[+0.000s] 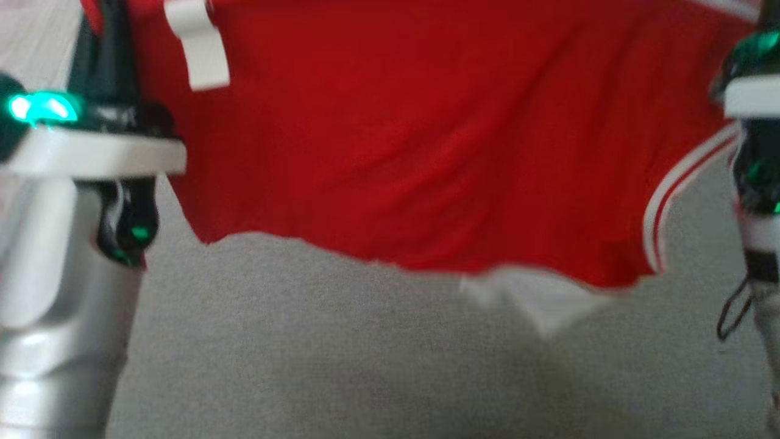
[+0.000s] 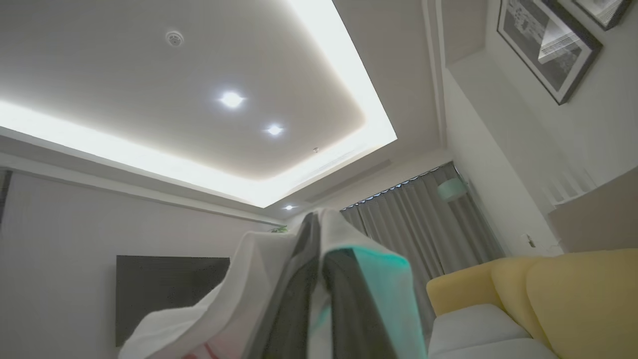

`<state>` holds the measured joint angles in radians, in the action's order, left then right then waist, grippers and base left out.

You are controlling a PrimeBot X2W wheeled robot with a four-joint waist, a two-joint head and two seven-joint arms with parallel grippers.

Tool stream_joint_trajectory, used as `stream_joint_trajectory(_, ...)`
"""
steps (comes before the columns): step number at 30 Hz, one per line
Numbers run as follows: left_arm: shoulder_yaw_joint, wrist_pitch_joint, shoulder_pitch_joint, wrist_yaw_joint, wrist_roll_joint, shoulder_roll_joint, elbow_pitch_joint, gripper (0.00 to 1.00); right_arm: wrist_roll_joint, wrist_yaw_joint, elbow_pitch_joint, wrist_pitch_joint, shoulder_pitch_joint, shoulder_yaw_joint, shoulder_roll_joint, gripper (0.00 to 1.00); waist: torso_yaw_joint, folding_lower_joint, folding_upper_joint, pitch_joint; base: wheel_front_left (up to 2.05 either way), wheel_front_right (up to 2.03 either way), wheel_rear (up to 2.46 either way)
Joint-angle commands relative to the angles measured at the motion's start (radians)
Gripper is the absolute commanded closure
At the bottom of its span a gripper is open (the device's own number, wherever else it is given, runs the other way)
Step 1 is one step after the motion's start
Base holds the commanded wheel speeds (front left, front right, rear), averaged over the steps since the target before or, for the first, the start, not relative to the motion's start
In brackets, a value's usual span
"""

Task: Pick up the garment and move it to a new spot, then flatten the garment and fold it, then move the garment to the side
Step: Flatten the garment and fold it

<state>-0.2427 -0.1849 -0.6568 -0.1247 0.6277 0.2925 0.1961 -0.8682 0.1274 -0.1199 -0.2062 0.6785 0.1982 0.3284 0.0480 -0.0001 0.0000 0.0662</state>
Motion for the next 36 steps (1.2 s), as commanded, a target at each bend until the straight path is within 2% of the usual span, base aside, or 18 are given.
stream_joint_trajectory(1, 0.036, 0.026, -0.081, 0.009, 0.002, 0.043, -0.012, 1.0, 0.004, 0.003, 0.002, 0.018, 0.067, 0.02, 0.011, 1.0, -0.007, 0.0001, 0.0, -0.011, 0.0, 0.0, 0.0)
stream_joint_trajectory(4, 0.005, 0.072, -0.133, 0.02, -0.028, 0.049, 0.023, 1.0, 0.034, 0.003, -0.071, 0.037, 0.134, 0.033, 0.007, 1.0, -0.019, 0.0001, 0.0, -0.039, 0.0, 0.0, 0.0)
stream_joint_trajectory(9, -0.02, 0.103, -0.218, 0.029, -0.024, 0.008, 0.13, 1.0, 0.065, 0.003, -0.228, 0.05, 0.249, 0.056, -0.039, 1.0, -0.028, 0.0001, 0.0, -0.123, 0.0, 0.0, 0.0)
stream_joint_trajectory(14, 0.0, 0.041, -0.351, 0.054, -0.039, -0.018, 0.266, 1.0, 0.129, 0.003, -0.401, 0.01, 0.432, 0.052, -0.077, 1.0, -0.028, 0.0001, 0.0, -0.232, 0.0, 0.0, 0.0)
stream_joint_trajectory(18, 0.02, -0.034, -0.501, 0.071, -0.066, -0.035, 0.37, 1.0, 0.184, 0.003, -0.541, -0.038, 0.611, -0.017, -0.09, 1.0, -0.026, 0.0001, 0.0, -0.306, 0.0, 0.0, 0.0)
stream_joint_trajectory(24, 0.076, -0.075, -0.602, 0.055, -0.078, -0.055, 0.439, 1.0, 0.229, 0.003, -0.601, -0.054, 0.726, -0.086, -0.105, 1.0, -0.022, 0.0001, 0.0, -0.354, 0.0, 0.0, 0.0)
stream_joint_trajectory(26, 0.087, -0.076, -0.572, 0.038, -0.091, -0.067, 0.457, 1.0, 0.238, 0.003, -0.593, -0.055, 0.7, -0.116, -0.11, 1.0, -0.019, 0.0001, 0.0, -0.36, 0.0, 0.0, 0.0)
stream_joint_trajectory(29, 0.112, -0.076, -0.48, 0.019, -0.091, -0.097, 0.495, 1.0, 0.227, 0.003, -0.6, -0.055, 0.604, -0.103, -0.123, 1.0, -0.013, 0.0001, 0.0, -0.375, 0.0, 0.0, 0.0)
stream_joint_trajectory(36, 0.182, -0.077, -0.175, -0.003, -0.083, -0.183, 0.574, 1.0, 0.08, 0.003, -0.535, -0.055, 0.247, -0.001, -0.137, 1.0, 0.012, 0.0001, 0.0, -0.382, 0.0, 0.0, 0.0)
